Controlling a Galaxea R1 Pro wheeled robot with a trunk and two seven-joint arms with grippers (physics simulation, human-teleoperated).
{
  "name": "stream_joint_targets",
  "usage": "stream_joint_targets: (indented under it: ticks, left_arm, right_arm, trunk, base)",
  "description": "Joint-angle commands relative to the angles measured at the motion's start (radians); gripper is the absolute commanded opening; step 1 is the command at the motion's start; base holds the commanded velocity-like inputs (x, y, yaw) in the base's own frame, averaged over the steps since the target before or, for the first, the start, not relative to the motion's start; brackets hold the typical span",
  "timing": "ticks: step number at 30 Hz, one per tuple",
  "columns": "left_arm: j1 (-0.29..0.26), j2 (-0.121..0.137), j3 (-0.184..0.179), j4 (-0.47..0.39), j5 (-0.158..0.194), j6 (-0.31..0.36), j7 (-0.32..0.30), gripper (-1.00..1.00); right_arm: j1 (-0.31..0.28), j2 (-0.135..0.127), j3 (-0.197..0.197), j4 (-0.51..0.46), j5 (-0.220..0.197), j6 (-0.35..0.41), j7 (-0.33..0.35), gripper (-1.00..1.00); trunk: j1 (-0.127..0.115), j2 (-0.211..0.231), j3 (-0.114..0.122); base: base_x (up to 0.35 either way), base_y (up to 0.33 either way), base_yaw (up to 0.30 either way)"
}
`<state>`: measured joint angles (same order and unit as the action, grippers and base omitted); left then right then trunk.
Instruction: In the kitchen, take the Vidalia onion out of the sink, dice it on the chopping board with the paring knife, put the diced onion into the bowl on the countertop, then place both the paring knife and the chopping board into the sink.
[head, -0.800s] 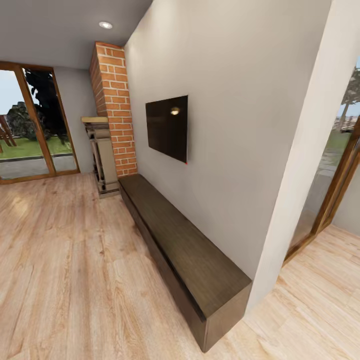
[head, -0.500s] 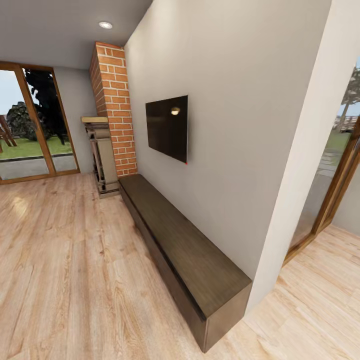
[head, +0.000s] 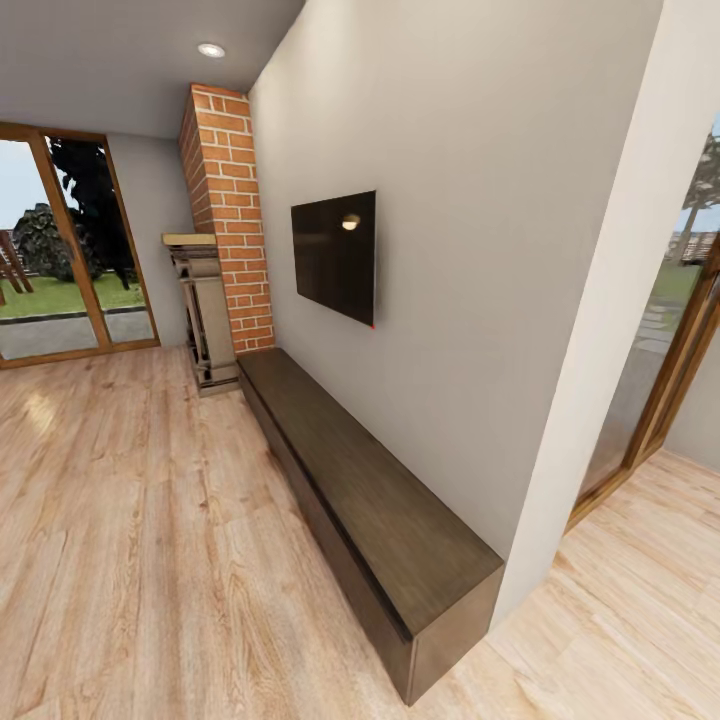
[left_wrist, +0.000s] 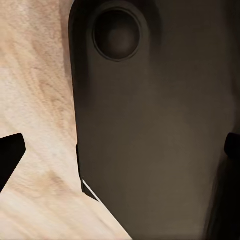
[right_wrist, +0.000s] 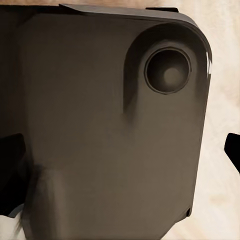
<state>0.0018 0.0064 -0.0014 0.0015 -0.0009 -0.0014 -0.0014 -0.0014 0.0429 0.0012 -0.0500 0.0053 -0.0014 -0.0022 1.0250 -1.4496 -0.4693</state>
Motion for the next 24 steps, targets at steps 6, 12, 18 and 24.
stream_joint_targets:
  ticks: [6,12,18,24]
  left_arm:
    - [0.000,0.001,0.000,-0.002,0.002,0.000,0.000,1.00]
    - [0.000,-0.002,0.002,-0.047,0.004,0.000,0.001,1.00]
    - [0.000,-0.004,0.003,-0.124,0.005,-0.006,0.001,1.00]
    - [0.000,-0.007,0.003,-0.241,0.006,-0.019,0.001,1.00]
  right_arm:
    - [0.000,-0.004,-0.002,-0.010,0.001,0.000,-0.001,1.00]
    - [0.000,-0.002,-0.003,-0.010,0.000,0.000,-0.001,1.00]
    - [0.000,-0.002,-0.004,-0.011,-0.001,-0.018,-0.001,1.00]
    - [0.000,-0.002,-0.005,-0.018,-0.003,-0.072,0.002,1.00]
  trunk:
    - [0.000,0.000,-0.001]
    - [0.000,0.000,-0.001]
    - [0.000,0.000,-0.001]
    - [0.000,0.000,-0.001]
  base:
    - [0.000,0.000,0.000]
    - [0.000,0.000,0.000]
    - [0.000,0.000,0.000]
    - [0.000,0.000,0.000]
